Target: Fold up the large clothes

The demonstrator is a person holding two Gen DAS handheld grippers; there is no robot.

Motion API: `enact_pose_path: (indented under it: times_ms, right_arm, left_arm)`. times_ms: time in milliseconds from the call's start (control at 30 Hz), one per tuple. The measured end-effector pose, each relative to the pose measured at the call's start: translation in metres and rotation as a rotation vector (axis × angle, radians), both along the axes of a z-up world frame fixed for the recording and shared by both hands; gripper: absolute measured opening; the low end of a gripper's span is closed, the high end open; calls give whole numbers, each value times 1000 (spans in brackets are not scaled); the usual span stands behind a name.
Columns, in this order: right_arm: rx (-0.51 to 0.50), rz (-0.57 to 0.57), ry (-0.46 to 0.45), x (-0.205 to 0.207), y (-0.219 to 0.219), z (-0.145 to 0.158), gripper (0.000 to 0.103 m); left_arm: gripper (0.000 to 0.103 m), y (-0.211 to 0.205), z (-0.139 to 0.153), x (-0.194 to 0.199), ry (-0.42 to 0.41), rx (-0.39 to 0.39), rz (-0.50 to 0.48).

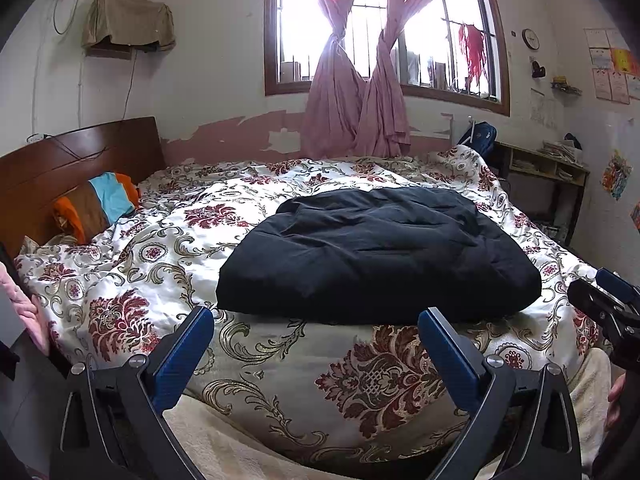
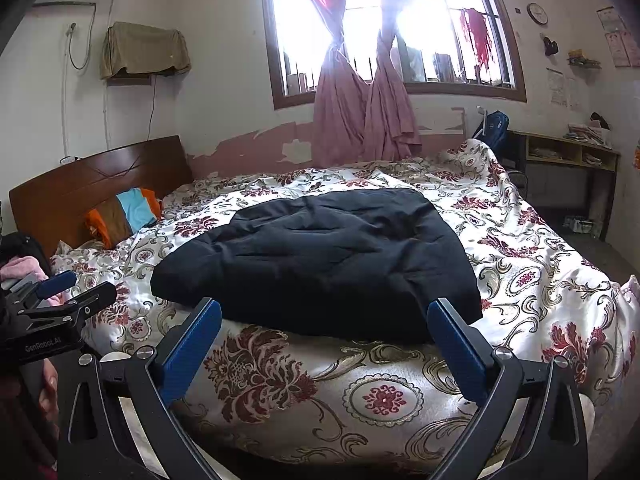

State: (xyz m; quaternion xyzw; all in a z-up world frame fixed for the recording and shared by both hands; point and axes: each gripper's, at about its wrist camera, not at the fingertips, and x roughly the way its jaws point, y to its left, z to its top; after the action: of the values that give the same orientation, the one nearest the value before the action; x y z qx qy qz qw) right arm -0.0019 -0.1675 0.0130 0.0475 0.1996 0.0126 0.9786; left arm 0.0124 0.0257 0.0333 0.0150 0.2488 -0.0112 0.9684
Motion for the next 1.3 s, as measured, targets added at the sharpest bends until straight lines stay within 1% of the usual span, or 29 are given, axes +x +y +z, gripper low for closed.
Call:
enact_pose_path:
  times_ms: [1300]
  right_arm:
    - [2, -2, 0, 0, 1, 0, 101]
  left_arm:
    - [103, 1, 0, 0, -5, -1, 7]
